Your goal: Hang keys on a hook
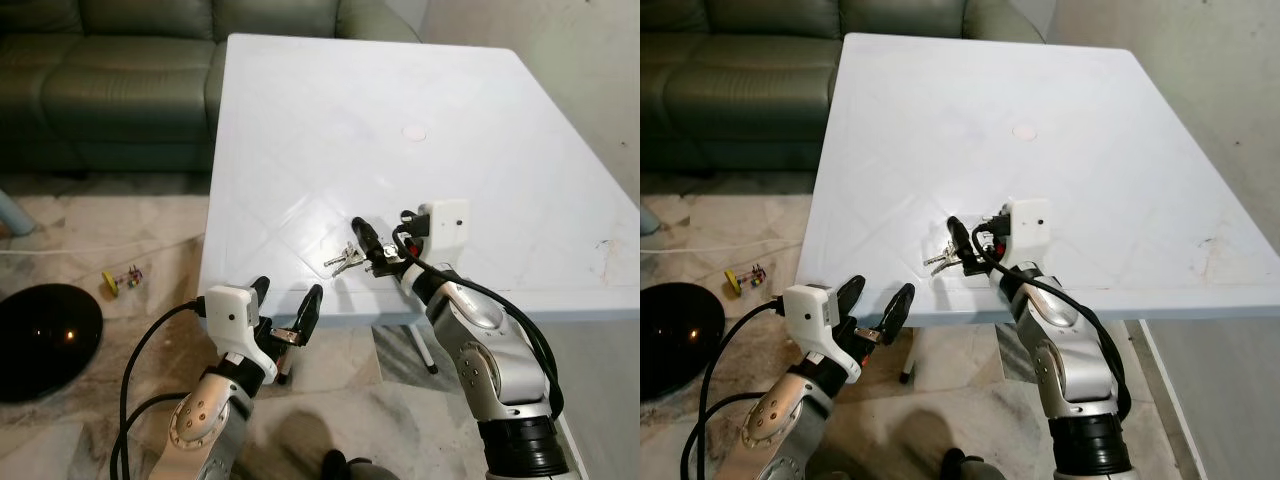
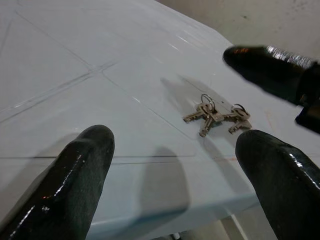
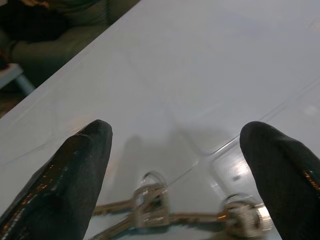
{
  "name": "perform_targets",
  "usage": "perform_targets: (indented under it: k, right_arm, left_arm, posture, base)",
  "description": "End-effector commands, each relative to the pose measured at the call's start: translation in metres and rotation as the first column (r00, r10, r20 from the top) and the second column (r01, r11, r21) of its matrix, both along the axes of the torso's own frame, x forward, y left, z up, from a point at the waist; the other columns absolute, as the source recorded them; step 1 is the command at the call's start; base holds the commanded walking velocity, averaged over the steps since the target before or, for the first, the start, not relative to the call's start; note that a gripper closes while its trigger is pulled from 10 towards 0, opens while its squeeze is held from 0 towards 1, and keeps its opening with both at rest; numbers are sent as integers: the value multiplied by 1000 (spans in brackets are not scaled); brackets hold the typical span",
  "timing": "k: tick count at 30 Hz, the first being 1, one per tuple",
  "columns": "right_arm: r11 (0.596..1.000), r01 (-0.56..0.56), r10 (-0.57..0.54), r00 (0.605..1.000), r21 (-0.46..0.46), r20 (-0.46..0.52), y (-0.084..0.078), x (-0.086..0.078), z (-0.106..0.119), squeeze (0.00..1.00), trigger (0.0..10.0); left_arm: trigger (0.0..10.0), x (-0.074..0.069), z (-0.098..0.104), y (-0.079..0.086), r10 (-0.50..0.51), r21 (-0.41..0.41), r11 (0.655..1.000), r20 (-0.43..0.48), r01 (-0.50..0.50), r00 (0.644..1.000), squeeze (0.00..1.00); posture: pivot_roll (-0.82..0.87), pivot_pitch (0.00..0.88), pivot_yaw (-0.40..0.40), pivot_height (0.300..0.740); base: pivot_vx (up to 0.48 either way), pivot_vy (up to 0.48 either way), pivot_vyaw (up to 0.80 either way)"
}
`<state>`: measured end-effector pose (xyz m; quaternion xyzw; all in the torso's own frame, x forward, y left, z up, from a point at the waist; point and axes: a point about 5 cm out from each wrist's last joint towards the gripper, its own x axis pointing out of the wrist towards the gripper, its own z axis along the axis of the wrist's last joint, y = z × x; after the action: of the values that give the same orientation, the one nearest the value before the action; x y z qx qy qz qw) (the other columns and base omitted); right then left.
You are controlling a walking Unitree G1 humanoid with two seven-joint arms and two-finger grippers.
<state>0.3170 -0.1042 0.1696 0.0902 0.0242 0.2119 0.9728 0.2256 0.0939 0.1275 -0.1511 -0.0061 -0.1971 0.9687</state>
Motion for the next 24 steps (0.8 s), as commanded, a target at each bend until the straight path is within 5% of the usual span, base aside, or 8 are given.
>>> perform_targets:
  k: [1,24]
  right_arm:
    - [1000,-2,2,1000,14,-26,-5,1,-1,0,10000]
    - [998,18,-22,998,-61,-64,-27,1,3,0,10000]
  left_arm:
    - [10000,-4,-1,-2,-5,-3,1000,-20,5,1000,0]
    - [10000,-11,4,-3,4,-29,1000,-50,-5,999,0]
  posture:
    - [187,261,-108,740]
    - [179,284,-116,740]
  base:
    - [0,0,0]
    - [0,0,0]
